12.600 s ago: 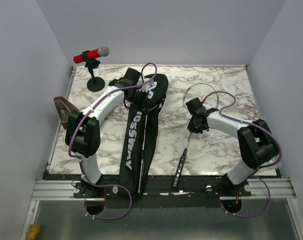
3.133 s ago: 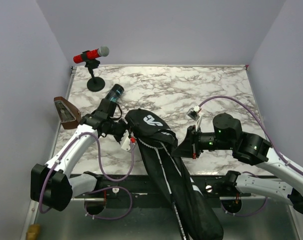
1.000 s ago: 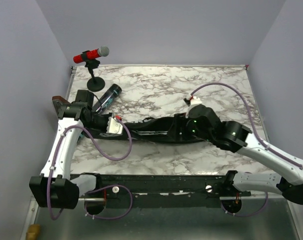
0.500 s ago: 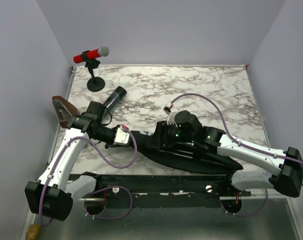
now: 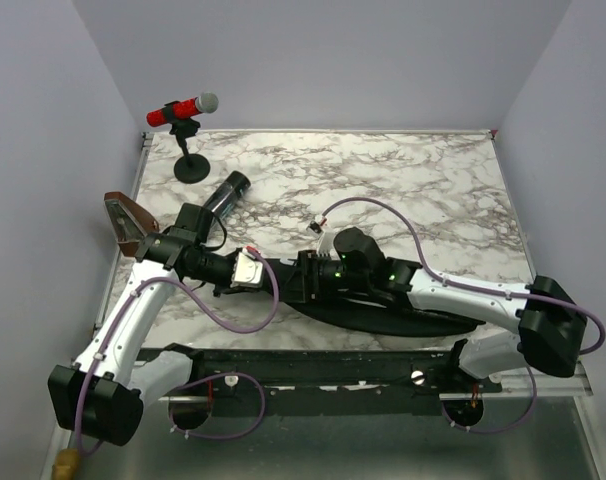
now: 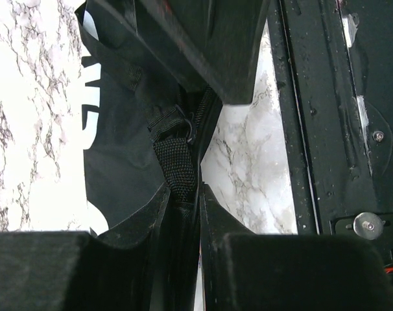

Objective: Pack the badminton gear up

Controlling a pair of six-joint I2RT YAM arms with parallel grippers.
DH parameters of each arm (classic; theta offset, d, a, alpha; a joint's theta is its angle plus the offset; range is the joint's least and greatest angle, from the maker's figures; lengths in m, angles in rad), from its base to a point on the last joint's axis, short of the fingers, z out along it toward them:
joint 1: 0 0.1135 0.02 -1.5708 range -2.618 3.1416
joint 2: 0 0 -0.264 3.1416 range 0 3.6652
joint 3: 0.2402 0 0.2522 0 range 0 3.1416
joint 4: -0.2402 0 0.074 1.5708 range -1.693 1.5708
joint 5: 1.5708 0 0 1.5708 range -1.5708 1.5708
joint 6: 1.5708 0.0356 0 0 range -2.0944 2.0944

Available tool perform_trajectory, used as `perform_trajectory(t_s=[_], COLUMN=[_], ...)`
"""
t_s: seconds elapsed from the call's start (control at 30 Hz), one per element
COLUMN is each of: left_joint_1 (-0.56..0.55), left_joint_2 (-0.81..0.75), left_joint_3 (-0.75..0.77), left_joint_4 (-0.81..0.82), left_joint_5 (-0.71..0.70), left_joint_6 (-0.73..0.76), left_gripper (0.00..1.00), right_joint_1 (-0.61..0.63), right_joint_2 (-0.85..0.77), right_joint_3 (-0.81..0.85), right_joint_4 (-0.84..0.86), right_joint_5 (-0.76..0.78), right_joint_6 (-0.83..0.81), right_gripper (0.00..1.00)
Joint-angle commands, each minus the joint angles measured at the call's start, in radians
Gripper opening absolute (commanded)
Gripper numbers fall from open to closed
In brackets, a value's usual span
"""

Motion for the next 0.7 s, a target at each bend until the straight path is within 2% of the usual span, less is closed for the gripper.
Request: perform_trajectory(t_s=[0.0,0.33,0.67], left_joint_1=[-0.022,-0.058,-0.108], left_joint_2=[-0.012,-0.055,-0.061], left_joint_3=[-0.023,-0.012,-0.004], left_joint_4=[-0.027,-0.075,-0.058], left_joint_5=[-0.027,-0.073,-0.122], left_joint_6=[-0.083,-0.029,-0.003], left_gripper=[0.00,0.00,0.00], right_joint_1=[0.006,-0.002,-0.002], right_joint_2=[0.051,0.096,0.119], right_joint_3=[0.012,0.012,0.024], right_joint_4=[0.098,0.196,0.252], right_joint_5=[-0.027,-0.026,-0.043], right_joint_6=[0.021,0.045,0.055], right_gripper=[0.61,0.58,0.51])
